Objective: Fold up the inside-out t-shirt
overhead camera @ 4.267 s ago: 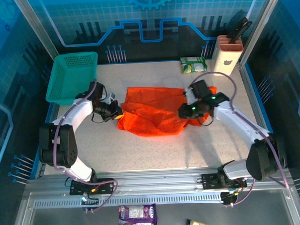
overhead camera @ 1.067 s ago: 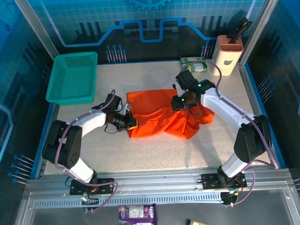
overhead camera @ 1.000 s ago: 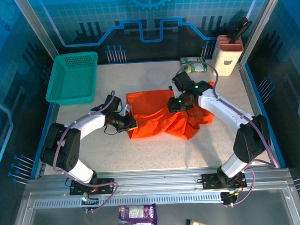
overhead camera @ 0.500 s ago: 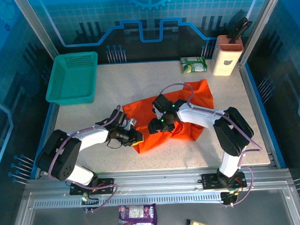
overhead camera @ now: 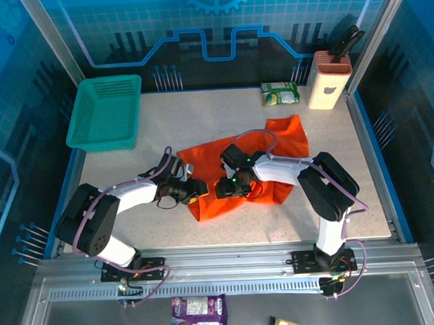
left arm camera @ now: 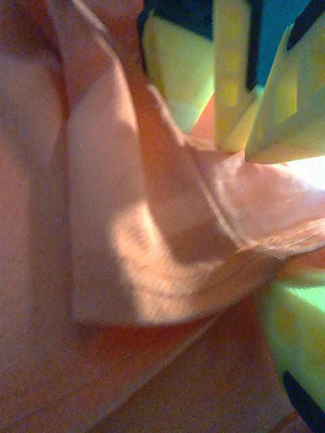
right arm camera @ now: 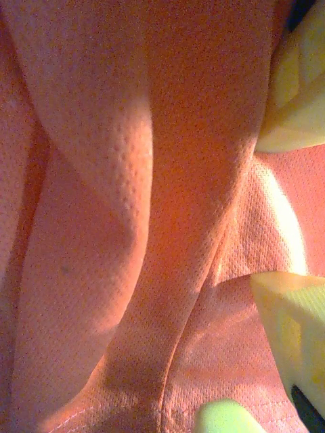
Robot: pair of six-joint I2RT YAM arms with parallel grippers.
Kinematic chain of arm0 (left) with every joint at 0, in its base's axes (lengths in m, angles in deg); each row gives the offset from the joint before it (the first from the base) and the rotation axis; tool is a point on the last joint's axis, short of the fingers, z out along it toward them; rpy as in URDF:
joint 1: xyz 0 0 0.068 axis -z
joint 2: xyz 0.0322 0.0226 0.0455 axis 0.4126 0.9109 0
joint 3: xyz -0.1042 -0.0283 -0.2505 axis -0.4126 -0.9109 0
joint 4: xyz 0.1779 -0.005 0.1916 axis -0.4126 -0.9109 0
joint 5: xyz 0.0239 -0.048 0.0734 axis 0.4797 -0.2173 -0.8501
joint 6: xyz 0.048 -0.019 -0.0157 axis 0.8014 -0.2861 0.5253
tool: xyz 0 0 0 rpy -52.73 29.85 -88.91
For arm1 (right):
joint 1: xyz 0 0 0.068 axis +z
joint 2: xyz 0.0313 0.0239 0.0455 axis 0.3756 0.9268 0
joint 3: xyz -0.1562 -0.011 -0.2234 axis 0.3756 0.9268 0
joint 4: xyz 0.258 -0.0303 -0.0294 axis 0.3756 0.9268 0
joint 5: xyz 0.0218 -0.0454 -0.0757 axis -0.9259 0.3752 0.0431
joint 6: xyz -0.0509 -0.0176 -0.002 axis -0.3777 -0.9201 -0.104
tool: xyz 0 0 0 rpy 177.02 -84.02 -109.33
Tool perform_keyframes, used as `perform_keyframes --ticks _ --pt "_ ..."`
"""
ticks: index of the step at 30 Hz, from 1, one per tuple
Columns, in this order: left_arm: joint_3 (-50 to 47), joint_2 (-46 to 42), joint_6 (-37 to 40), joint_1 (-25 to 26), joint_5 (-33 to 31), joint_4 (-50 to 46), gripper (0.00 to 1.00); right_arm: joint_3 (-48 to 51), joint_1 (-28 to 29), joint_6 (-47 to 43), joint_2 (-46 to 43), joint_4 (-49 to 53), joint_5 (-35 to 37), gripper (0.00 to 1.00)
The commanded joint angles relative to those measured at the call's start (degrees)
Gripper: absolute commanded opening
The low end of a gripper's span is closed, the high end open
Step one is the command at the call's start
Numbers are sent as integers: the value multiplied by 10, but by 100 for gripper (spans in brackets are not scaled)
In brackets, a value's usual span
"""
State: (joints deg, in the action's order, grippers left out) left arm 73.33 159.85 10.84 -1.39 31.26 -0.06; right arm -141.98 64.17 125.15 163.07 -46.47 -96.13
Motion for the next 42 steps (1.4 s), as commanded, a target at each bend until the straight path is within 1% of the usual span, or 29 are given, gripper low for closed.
perform_keyframes --ticks 1,2,4,6,7,10,11,13,15,16,18,22,26,28,30,33,36,40,42 --pt "15 16 -16 -5 -11 -4 43 15 6 0 3 1 -1 50" --pt "16 16 -17 -6 -13 -2 43 15 7 0 3 2 -1 49" --pt "25 17 -20 -6 -37 -23 43 16 7 0 1 3 0 49" --pt "28 22 -21 -9 -38 -26 41 16 8 0 -1 3 1 49" --pt "28 23 -23 -10 -32 -18 38 17 7 1 0 3 1 48" --pt "24 22 -35 -11 -19 1 25 16 10 2 -1 4 0 47" --pt "22 20 -38 -11 -16 5 24 17 9 2 -1 3 1 47" --pt "22 18 -39 -11 -18 1 25 16 10 3 0 5 2 47" --pt "26 14 -36 -11 -38 -23 29 16 10 3 -1 4 3 47" --pt "27 13 -34 -11 -52 -36 28 15 10 3 0 5 2 47" --pt "26 8 -29 -11 -68 -50 21 14 11 3 -1 7 3 47" --pt "27 6 -29 -13 -49 -46 18 12 12 3 -5 12 6 47" --pt "18 -14 -35 -10 -35 -40 14 6 12 2 -13 18 9 46" --pt "14 -26 -34 -10 -35 -46 9 4 12 2 -18 21 11 46" --pt "14 -41 -31 -11 -36 -56 1 -5 12 -2 -26 32 18 47" --pt "21 -66 -25 -11 -48 -86 0 -18 7 -12 -47 55 32 46" --pt "42 -103 -8 -14 -79 -140 0 -26 -8 -24 -78 78 47 47" --pt "73 -155 11 -31 -101 -193 0 -31 -46 -45 -131 111 63 47" --pt "93 -175 25 -44 -122 -227 0 -29 -75 -59 -162 129 76 48"
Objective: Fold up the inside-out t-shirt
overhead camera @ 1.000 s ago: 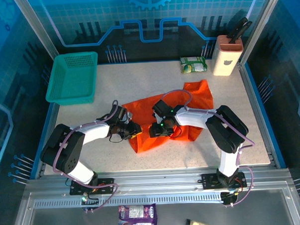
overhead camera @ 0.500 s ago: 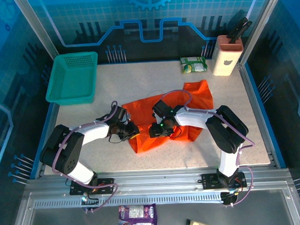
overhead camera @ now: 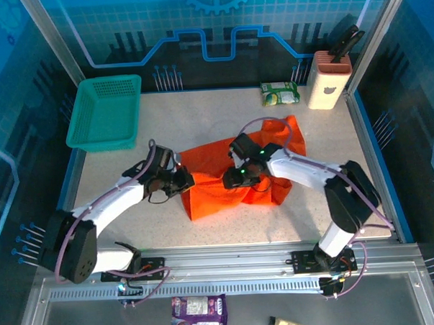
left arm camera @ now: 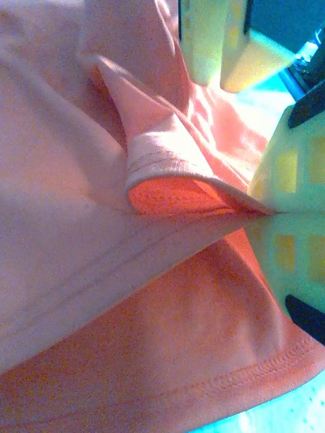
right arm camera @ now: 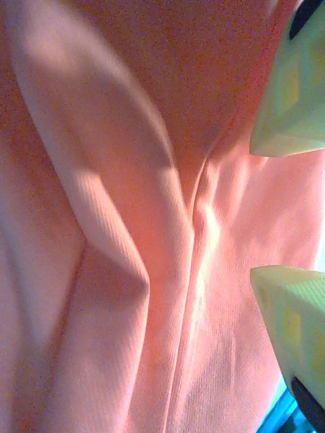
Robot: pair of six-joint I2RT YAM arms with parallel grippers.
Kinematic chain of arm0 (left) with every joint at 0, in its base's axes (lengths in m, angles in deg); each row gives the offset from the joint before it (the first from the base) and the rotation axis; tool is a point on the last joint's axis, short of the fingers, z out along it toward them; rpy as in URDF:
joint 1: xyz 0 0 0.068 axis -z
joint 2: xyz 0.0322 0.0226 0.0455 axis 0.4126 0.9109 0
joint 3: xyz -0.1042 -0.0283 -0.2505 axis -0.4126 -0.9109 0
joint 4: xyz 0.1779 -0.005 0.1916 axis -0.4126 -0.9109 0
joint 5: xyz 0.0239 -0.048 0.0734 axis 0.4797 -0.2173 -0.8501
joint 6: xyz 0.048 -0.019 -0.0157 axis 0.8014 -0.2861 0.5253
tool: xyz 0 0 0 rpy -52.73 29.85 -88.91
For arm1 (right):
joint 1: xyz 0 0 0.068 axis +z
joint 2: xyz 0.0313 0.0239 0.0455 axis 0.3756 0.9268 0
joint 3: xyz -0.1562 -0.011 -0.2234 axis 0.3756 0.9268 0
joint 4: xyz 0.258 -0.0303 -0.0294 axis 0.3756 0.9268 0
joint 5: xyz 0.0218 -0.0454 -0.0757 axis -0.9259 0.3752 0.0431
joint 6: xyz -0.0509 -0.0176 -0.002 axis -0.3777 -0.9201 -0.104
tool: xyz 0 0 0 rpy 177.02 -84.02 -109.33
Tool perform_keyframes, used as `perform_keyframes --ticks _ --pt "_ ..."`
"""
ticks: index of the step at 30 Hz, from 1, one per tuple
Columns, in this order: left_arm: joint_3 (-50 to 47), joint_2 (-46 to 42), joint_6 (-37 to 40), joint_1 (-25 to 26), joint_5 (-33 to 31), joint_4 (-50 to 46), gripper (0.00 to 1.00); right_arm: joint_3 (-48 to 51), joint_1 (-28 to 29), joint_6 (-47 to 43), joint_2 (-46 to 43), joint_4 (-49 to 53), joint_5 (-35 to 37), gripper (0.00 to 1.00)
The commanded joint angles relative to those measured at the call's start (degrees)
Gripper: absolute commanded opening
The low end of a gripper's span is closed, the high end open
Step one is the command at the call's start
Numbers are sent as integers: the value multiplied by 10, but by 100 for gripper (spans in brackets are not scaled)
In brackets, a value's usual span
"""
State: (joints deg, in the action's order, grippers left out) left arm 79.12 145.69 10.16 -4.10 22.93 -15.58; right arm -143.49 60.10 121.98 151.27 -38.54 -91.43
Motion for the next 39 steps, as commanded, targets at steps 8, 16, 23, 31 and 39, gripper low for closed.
perform_keyframes --ticks 8,16,23,31,39 --pt "58 -24 82 -103 -78 -143 0 32 -182 -98 -98 89 57 51" --pt "61 16 103 -130 -59 -128 0 106 -273 -114 -61 32 32 51" --pt "66 21 103 -132 -52 -124 0 132 -295 -86 4 -74 -31 54" --pt "88 -23 110 -149 -65 -146 0 126 -317 -92 -76 -86 51 0" --pt "179 -113 124 -209 -56 -206 0 16 -390 -119 -288 30 66 0"
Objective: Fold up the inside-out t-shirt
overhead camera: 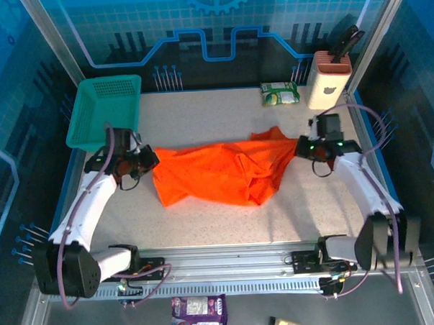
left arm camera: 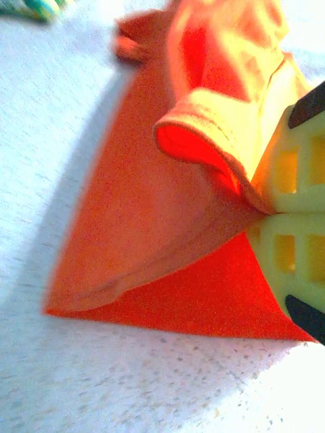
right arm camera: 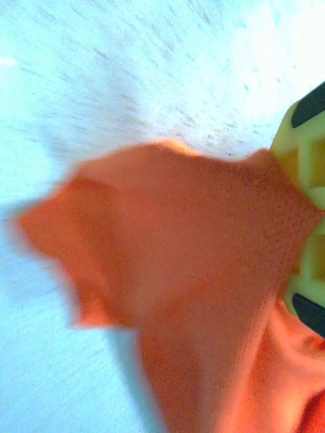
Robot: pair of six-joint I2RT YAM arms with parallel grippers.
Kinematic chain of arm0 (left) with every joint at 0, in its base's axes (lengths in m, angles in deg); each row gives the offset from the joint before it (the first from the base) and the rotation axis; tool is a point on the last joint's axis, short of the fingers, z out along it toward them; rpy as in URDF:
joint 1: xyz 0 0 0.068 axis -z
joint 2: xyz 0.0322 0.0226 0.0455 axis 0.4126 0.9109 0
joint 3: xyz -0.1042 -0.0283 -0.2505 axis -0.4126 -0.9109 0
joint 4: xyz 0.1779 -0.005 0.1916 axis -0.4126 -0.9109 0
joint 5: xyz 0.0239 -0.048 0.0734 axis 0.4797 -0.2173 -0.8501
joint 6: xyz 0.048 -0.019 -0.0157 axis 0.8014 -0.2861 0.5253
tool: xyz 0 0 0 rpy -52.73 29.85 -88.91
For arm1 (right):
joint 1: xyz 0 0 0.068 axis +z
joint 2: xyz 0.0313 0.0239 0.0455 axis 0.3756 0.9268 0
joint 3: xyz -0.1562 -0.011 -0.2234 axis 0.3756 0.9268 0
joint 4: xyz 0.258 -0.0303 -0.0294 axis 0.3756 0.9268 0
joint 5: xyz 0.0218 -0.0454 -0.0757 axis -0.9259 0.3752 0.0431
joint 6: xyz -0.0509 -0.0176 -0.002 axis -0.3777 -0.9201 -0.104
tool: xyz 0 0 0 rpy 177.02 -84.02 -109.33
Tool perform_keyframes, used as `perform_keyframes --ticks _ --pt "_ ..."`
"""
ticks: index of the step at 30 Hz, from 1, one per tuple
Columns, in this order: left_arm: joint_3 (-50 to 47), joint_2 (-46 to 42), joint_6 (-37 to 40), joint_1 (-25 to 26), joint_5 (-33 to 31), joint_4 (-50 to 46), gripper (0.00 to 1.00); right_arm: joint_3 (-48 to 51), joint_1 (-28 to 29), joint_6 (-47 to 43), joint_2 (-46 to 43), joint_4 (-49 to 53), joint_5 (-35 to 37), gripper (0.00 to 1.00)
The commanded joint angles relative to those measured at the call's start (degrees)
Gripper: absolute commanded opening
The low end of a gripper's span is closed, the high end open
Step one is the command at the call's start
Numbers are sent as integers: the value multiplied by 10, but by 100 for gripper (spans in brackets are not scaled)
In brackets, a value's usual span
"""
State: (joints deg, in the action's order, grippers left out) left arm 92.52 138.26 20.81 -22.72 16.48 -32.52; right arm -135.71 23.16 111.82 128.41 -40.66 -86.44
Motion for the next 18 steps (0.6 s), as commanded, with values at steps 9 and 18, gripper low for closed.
perform_keyframes --ticks 9,18 --pt "192 -116 36 -82 -19 -72 0 -313 -41 -59 -132 155 55 0" --pt "115 -4 21 -87 94 -40 0 -270 -47 -63 -12 177 -1 0"
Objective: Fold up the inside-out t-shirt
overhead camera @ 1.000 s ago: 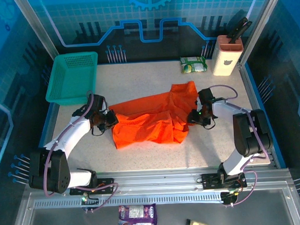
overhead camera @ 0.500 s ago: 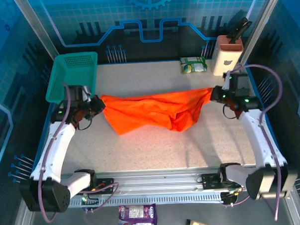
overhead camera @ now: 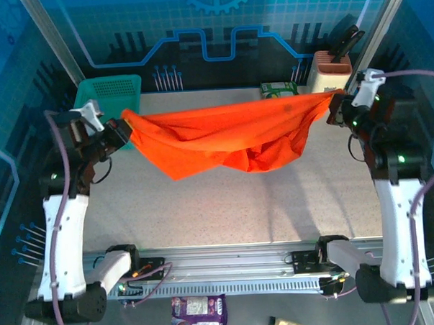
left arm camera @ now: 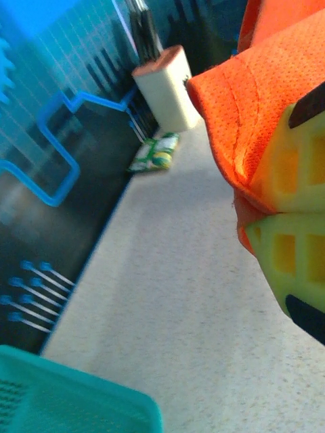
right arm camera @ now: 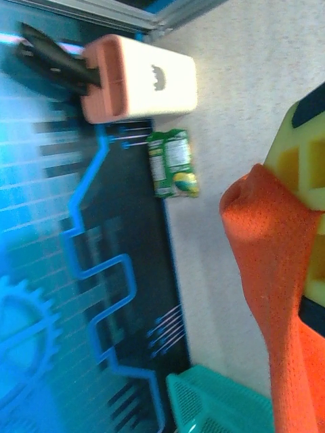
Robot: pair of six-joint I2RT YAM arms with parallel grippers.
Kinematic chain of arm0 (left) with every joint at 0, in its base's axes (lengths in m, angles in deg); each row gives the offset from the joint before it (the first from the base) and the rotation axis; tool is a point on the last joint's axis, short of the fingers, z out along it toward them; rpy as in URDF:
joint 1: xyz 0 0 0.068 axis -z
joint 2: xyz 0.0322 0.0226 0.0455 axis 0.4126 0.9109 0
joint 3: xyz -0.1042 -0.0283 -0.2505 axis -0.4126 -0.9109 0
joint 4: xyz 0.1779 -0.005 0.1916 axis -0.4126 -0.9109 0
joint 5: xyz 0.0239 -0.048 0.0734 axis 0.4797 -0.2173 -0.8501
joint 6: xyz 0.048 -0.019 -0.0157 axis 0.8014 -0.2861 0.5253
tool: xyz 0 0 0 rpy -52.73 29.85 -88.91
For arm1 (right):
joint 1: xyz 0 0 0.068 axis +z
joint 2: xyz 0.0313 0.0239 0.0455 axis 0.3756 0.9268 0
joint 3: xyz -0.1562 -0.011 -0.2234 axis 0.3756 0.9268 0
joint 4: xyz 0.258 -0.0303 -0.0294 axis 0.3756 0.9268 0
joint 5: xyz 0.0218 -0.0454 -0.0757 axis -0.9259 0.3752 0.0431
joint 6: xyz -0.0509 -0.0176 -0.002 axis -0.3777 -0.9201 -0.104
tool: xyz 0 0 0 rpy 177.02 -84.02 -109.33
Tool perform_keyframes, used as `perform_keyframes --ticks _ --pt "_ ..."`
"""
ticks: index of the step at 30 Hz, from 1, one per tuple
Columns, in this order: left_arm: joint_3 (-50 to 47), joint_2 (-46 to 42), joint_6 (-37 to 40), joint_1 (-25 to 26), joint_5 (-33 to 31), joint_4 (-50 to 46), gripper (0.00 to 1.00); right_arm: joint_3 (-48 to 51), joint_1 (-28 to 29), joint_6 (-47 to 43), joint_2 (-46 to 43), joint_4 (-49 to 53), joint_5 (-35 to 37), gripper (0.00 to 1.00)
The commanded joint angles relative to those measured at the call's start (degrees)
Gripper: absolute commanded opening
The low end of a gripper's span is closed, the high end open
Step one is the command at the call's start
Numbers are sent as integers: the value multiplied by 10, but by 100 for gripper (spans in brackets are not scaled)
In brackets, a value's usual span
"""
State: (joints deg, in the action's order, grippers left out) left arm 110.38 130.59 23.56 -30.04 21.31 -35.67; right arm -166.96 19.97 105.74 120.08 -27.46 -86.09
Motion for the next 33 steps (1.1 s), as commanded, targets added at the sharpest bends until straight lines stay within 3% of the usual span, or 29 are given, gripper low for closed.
perform_keyframes --ticks 1,2,5,8,12,20,27,33 --pt "-97 98 -14 -11 76 15 0 60 -15 1 103 50 -18 0" --pt "-127 124 -19 -6 91 36 0 79 -16 6 131 53 -32 2" --pt "-200 191 -23 15 84 97 0 127 -4 22 184 54 -33 25" --pt "-236 236 -21 21 72 126 0 177 29 38 168 30 -26 30" --pt "-255 247 -19 21 58 138 0 238 98 62 144 11 -48 30" --pt "-248 242 -7 21 41 126 0 358 257 125 185 -58 -70 20" --pt "-247 242 -8 21 45 126 0 376 300 151 267 -124 -67 16" --pt "-244 240 -3 21 42 119 0 348 299 155 296 -138 -27 26"
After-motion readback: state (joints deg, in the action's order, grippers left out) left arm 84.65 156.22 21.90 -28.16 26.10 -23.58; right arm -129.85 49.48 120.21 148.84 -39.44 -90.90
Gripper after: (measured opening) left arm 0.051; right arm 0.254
